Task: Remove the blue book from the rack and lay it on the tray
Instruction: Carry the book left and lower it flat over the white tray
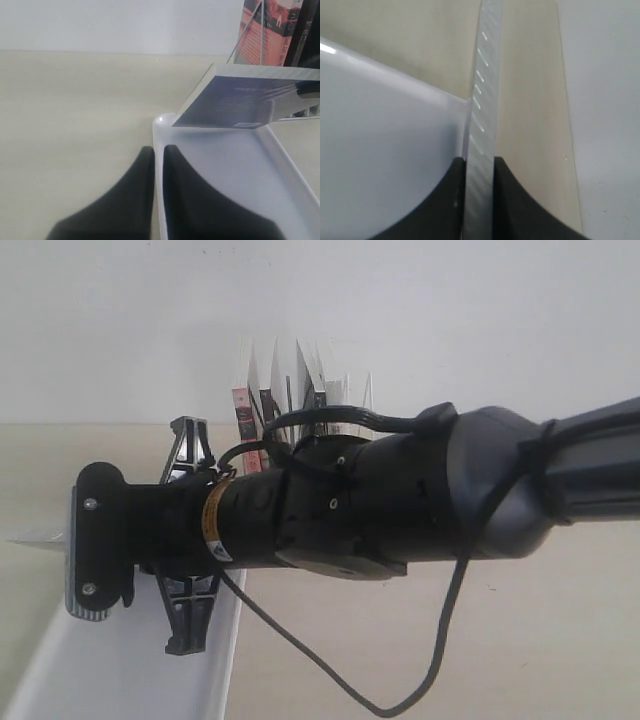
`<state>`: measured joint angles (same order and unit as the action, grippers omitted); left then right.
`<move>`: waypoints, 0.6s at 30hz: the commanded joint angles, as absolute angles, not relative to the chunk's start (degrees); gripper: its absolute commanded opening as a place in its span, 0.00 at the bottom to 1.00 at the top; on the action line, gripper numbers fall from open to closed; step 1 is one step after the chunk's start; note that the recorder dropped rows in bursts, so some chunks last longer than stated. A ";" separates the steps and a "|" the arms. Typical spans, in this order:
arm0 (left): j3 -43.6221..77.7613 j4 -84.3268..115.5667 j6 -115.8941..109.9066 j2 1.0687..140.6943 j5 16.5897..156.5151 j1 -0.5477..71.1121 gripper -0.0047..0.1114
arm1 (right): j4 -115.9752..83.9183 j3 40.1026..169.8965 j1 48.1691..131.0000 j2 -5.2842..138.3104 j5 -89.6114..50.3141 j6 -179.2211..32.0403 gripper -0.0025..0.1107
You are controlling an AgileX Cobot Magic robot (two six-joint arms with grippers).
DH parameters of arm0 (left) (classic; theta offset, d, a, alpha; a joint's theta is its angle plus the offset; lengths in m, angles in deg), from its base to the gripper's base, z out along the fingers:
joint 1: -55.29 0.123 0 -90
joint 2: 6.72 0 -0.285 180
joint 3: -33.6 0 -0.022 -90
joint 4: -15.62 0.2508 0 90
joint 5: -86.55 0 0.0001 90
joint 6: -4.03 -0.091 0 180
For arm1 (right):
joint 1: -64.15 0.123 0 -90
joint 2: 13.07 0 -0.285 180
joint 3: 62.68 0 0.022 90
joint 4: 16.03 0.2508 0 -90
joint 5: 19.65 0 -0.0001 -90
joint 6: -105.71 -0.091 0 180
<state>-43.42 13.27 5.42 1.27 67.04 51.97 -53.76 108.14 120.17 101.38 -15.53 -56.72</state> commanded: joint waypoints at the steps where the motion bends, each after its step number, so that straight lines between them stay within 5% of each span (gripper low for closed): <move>1: -43.62 13.33 5.90 1.07 67.28 52.20 0.09 | -53.76 108.75 119.53 101.66 -13.08 -56.55 0.02; 11: -43.62 13.33 5.90 1.07 67.28 52.20 0.09 | -53.76 108.75 119.53 102.22 -10.43 -56.97 0.03; 18: -43.62 13.33 5.90 1.07 67.28 52.20 0.09 | -53.76 108.75 119.53 102.22 -10.79 -57.67 0.36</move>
